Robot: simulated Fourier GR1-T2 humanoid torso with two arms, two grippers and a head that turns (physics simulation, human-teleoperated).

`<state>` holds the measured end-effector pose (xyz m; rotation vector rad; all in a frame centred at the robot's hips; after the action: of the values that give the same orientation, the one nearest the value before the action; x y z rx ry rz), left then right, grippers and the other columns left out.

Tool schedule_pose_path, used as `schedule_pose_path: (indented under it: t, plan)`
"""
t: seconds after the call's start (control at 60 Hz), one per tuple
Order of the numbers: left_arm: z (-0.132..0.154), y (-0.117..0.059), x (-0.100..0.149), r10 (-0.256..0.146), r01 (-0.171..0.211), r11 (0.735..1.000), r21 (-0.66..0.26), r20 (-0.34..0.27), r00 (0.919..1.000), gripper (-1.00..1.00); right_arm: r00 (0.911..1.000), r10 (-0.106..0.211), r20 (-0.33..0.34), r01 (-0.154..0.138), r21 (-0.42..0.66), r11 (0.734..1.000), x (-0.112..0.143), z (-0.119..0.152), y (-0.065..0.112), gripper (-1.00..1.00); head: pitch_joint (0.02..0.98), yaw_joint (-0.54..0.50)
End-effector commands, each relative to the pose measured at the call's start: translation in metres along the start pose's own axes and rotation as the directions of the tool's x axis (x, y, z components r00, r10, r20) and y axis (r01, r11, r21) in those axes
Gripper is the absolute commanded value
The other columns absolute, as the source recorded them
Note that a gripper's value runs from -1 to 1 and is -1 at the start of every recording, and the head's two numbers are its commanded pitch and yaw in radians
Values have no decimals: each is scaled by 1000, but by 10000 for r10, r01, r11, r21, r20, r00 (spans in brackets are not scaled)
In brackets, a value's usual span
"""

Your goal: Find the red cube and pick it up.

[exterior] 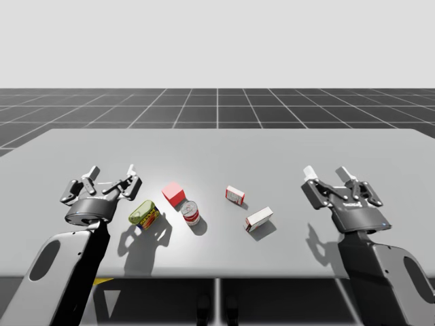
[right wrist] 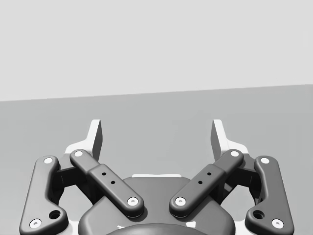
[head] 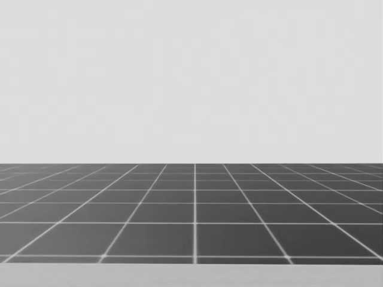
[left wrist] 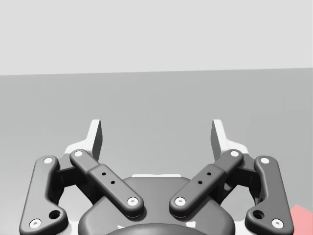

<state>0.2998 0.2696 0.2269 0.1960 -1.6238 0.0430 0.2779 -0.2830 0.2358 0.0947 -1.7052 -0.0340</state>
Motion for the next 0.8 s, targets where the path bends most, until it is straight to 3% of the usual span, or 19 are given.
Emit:
schedule_pose_path:
  t: [0.017, 0.05, 0.083, 0.217, 0.367, 0.8]
  plan:
    - [0, -1, 0, -23, 23, 10000, -5, 5, 10000, -1000, 9991, 282, 313, -271, -340, 9991, -2, 0, 3, -1000, 73, 13]
    - [0, -1, 0, -22, 22, 10000, -8, 6, 10000, -1000, 9991, 278, 326, -271, -238, 9994, -1, 0, 2, -1000, 74, 14]
    - [0, -1, 0, -18, 18, 10000, -8, 14, 10000, -1000, 9997, -14, 253, 19, -189, 9998, 0, -1, 1, -1000, 76, 14]
    - [0, -1, 0, -19, 19, 10000, -1, 14, 10000, -1000, 9999, -121, -68, 121, 7, 9999, -1, -2, -2, -1000, 114, 18]
    - [0, -2, 0, -71, 71, 10000, 0, 24, 10000, -1000, 9998, 219, -12, -219, -205, 9995, -3, -3, -1, -1000, 208, 16]
    - [-1, -1, -2, -210, 210, 9998, 45, 35, 9998, -1000, 9992, 405, 5, -405, -326, 9986, -3, -4, -4, -1000, 521, 72]
